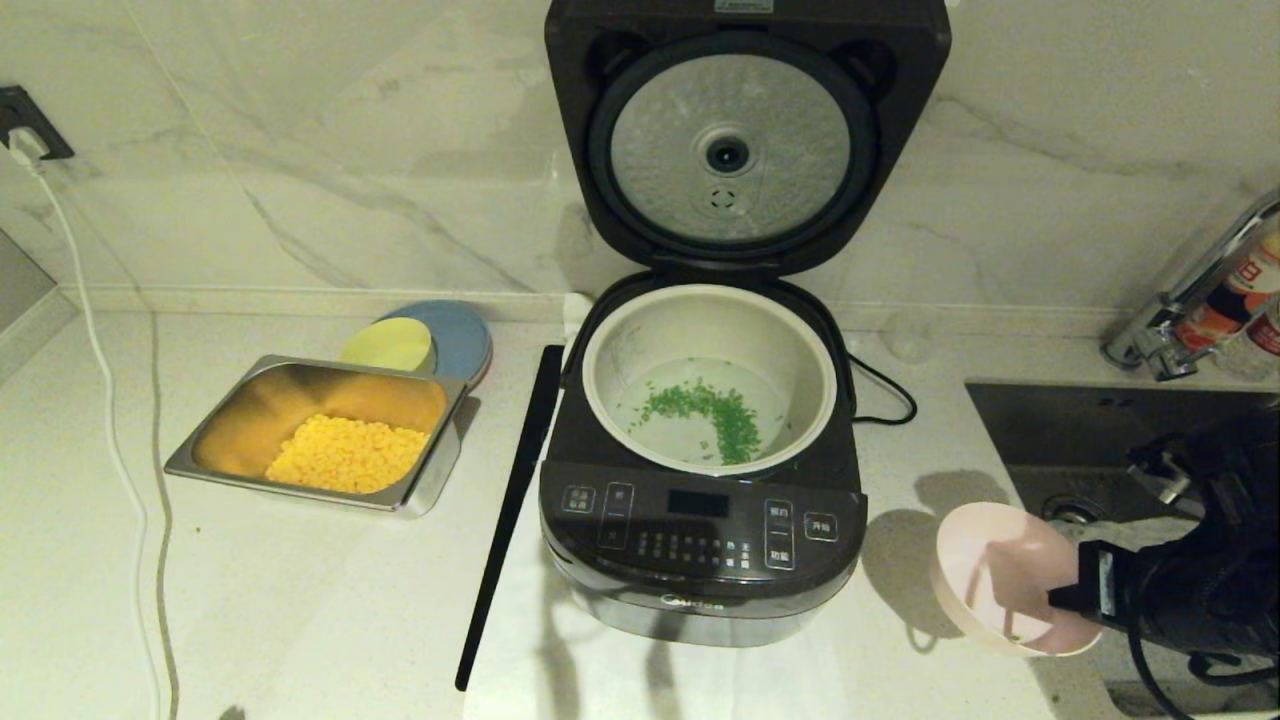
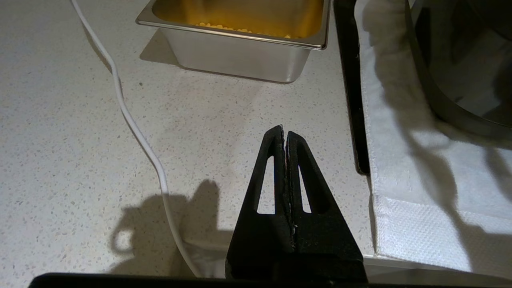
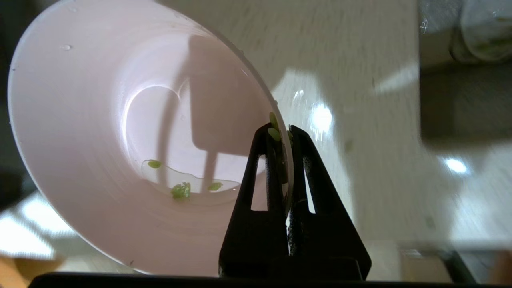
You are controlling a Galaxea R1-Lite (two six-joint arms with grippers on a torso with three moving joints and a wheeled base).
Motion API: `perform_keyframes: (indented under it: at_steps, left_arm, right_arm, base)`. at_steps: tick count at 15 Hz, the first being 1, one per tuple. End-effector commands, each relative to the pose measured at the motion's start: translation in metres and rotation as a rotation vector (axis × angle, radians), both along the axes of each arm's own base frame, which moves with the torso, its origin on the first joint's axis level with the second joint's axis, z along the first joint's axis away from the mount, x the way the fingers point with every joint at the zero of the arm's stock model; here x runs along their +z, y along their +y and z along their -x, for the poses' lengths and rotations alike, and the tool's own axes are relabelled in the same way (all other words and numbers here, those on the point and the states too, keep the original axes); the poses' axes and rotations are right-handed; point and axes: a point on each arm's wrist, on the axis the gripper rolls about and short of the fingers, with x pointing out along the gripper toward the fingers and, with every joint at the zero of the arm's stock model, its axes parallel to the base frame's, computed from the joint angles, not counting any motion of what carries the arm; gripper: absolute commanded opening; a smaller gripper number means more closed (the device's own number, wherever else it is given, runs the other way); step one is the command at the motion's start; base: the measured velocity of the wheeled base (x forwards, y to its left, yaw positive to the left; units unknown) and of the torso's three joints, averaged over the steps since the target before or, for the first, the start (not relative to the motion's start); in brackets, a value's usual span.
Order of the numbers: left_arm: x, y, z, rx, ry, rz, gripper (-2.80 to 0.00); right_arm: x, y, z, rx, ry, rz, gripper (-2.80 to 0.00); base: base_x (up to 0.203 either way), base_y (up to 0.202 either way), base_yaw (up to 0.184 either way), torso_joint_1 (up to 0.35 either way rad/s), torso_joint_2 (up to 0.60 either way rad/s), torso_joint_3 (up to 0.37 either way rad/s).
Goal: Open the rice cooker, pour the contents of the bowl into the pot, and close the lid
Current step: Place the bowl on the table
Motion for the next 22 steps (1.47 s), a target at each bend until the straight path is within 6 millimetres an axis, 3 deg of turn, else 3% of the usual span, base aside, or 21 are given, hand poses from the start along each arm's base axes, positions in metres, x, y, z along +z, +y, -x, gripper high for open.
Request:
perform_keyframes:
  at_steps: [1, 10, 16, 17, 18, 22]
  left_arm:
    - [-0.002, 0.0, -0.001, 0.0, 0.008, 0.0, -2.8]
    - [-0.002, 0.0, -0.001, 0.0, 0.008, 0.0, -2.8]
    - [-0.002, 0.0, -0.001, 0.0, 0.008, 0.0, -2.8]
    - [-0.002, 0.0, -0.001, 0.0, 0.008, 0.0, -2.8]
    - [-0.002, 0.0, -0.001, 0.0, 0.008, 0.0, -2.8]
    - [-0.002, 0.0, -0.001, 0.0, 0.008, 0.0, -2.8]
  right_arm:
    - [-0.035, -0.004, -0.022, -0.021, 0.049, -0.004, -2.8]
    - [-0.056, 0.0, -0.058, -0.028, -0.011, 0.012, -2.8]
    - [-0.067, 0.002, -0.066, -0.043, 0.005, 0.044, -2.8]
    - [-0.067, 0.002, -0.067, -0.045, 0.007, 0.044, -2.18]
    - [-0.066, 0.002, -0.069, -0.048, 0.0, 0.041, 0.0]
    - [-0.036, 0.001, -0.062, -0.055, -0.1, 0.024, 0.0]
  base:
    - [0.0, 0.0, 0.0, 0.0, 0.0, 0.0]
    - [0.0, 0.0, 0.0, 0.0, 0.0, 0.0]
    - [0.0, 0.0, 0.0, 0.0, 0.0, 0.0]
    - [0.0, 0.0, 0.0, 0.0, 0.0, 0.0]
    - [0.0, 0.0, 0.0, 0.0, 0.0, 0.0]
    - [0.0, 0.0, 0.0, 0.0, 0.0, 0.0]
